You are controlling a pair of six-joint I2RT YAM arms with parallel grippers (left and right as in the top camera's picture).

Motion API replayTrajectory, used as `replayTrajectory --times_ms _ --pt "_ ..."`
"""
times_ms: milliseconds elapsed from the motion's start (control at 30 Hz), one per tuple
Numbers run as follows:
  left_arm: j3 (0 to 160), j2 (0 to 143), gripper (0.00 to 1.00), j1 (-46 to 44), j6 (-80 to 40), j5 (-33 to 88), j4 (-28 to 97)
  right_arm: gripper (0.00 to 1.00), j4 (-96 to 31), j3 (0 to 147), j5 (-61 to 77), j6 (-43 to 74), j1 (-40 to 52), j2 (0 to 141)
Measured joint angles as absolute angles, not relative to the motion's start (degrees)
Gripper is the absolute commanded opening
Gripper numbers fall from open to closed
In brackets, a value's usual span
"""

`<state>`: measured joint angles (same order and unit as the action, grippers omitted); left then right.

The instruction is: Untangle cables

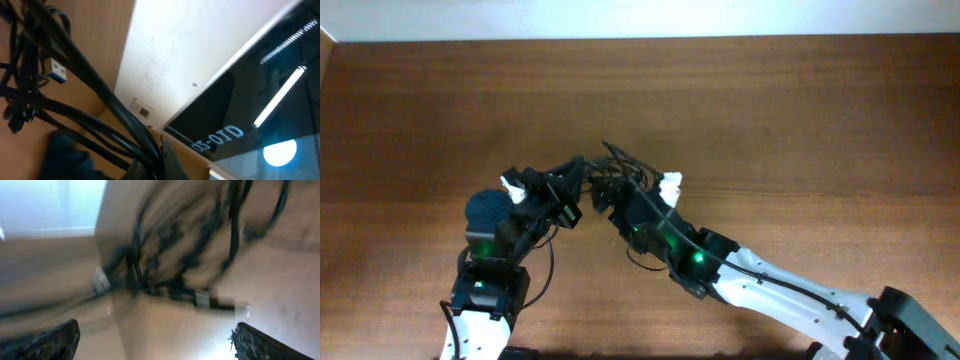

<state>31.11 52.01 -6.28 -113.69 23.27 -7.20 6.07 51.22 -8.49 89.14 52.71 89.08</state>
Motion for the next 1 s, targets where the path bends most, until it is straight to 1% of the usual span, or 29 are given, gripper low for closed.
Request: replayTrajectory --times_ms 33,133,267,300,333,367,433,533,567,633,767,800,867,900,933,1000 --pt "31.11 52.01 0.0 -6.28 -113.69 23.24 -6.31 0.98 6.48 51.22 -12.86 90.26 52.71 89.56" --pt "31.11 52.01 0.0 -6.31 -113.69 23.29 -6.24 0.99 7.84 51.22 -20.12 94.48 52.71 90.08" --pt "31.11 52.01 0.0 -6.28 -113.69 24.45 -6.37 1.0 9.5 51.22 -23.31 97.25 52.71 92.09" --pt "31.11 52.01 0.0 -6.28 -113.69 25.06 -6.42 0.95 9.5 51.22 -23.64 97.51 52.71 93.36" --pt "31.11 52.01 0.0 -6.28 -113.69 25.58 -6.44 0.81 9.41 51.22 -23.88 97.58 52.62 94.32" --pt "31.11 51.94 0.0 -6.28 -113.69 26.57 -6.44 0.52 8.8 51.22 -24.16 97.56 52.25 95.2" --pt "31.11 50.76 0.0 -6.31 -113.69 28.16 -6.33 0.27 6.2 51.33 -24.29 97.89 50.54 95.44" --pt "31.11 47.44 0.0 -6.31 -113.69 27.83 -6.26 0.1 0.34 51.64 -23.99 97.6 48.36 95.44" --pt "31.11 46.63 0.0 -6.31 -113.69 26.13 -6.24 0.04 -3.25 51.86 -23.24 95.26 47.68 95.46" --pt "31.11 46.17 0.0 -6.46 -113.67 20.4 -5.93 0.04 -12.03 52.47 -21.85 91.37 46.59 95.42" --pt "30.92 45.36 0.0 -7.09 -113.69 12.12 -5.26 0.04 -31.14 52.86 -20.43 85.41 38.65 91.61" --pt "30.92 45.19 0.0 -7.31 -113.69 9.15 -4.05 0.04 -33.36 52.95 -19.99 83.68 36.67 89.84" --pt "30.92 45.12 0.0 -7.55 -113.69 3.95 -0.49 0.04 -35.75 52.93 -18.13 74.89 34.11 85.25" --pt "30.89 44.97 0.0 -7.55 -113.71 0.14 2.74 0.04 -35.77 52.93 -17.02 68.01 32.97 81.34" --pt "30.94 44.84 0.0 -7.55 -113.71 -4.23 6.33 0.04 -36.18 52.9 -15.97 61.08 32.67 77.67" --pt "31.07 44.31 0.0 -7.55 -113.78 -7.73 12.19 0.04 -37.12 52.62 -13.43 51.55 32.56 70.24"
